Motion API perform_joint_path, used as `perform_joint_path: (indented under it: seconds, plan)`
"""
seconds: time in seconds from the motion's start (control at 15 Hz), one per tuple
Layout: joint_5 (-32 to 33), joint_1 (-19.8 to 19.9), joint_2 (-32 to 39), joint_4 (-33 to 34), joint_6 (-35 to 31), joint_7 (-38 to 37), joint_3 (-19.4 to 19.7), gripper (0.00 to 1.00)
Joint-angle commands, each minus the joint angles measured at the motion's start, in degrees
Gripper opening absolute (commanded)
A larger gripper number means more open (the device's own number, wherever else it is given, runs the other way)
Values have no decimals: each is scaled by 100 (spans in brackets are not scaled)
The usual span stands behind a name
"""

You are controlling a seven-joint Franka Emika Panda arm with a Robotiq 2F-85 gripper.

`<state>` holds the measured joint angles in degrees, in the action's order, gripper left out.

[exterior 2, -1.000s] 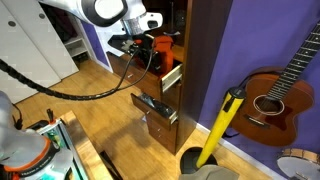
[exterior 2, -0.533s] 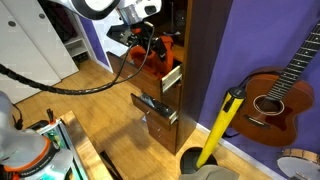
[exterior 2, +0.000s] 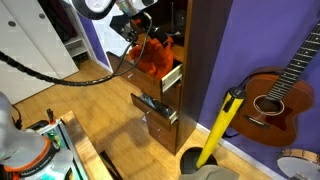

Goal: Open the top drawer, then put the orange head sock inside and close the drawer

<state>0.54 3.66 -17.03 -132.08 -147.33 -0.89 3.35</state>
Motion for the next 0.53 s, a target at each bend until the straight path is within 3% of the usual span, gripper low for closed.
perform_joint_path:
  seconds: [0.0,0.2,0.47]
  plan:
    - [-433,-174,497,152,-662,-289,-76,100]
    - [-617,-290,819,231,-1023,-319,-144,100]
    - [-459,-285,1090,332,-693,-325,-228,100]
